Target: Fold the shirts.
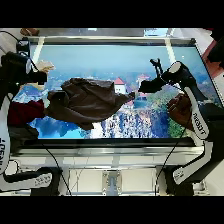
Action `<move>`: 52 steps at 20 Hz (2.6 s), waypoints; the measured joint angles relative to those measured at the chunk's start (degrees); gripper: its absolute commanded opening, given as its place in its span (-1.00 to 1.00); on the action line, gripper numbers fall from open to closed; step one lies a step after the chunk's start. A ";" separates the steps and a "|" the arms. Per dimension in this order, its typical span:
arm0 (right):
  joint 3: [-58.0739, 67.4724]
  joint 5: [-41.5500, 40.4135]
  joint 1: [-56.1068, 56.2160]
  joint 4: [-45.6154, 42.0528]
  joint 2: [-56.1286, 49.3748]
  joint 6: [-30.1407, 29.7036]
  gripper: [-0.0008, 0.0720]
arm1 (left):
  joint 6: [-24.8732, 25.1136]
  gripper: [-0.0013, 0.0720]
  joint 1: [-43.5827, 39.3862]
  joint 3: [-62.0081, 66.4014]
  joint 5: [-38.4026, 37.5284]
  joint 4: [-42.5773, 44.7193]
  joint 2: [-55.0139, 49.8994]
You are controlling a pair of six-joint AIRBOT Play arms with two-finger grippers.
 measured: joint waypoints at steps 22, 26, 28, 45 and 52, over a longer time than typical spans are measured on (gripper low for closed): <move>-0.98 -20.24 2.86 13.14 -9.05 13.05 -0.90 | 1.14 0.56 0.63 -12.37 -1.64 -1.81 0.00; -0.94 -21.90 2.86 14.47 -8.81 10.99 -0.90 | -5.99 0.54 4.46 -17.99 2.03 -4.13 0.00; -0.94 -22.01 2.86 14.71 -8.63 10.14 -0.90 | -8.83 0.50 7.56 -22.32 4.11 -7.82 0.00; -0.94 -17.62 2.86 16.24 -8.04 7.37 -0.90 | -3.58 -0.20 13.79 -30.34 24.61 -20.35 0.00; -0.94 -17.29 2.86 16.70 -8.04 7.30 -0.90 | -2.23 -0.20 13.79 -30.34 26.16 -20.74 -1.86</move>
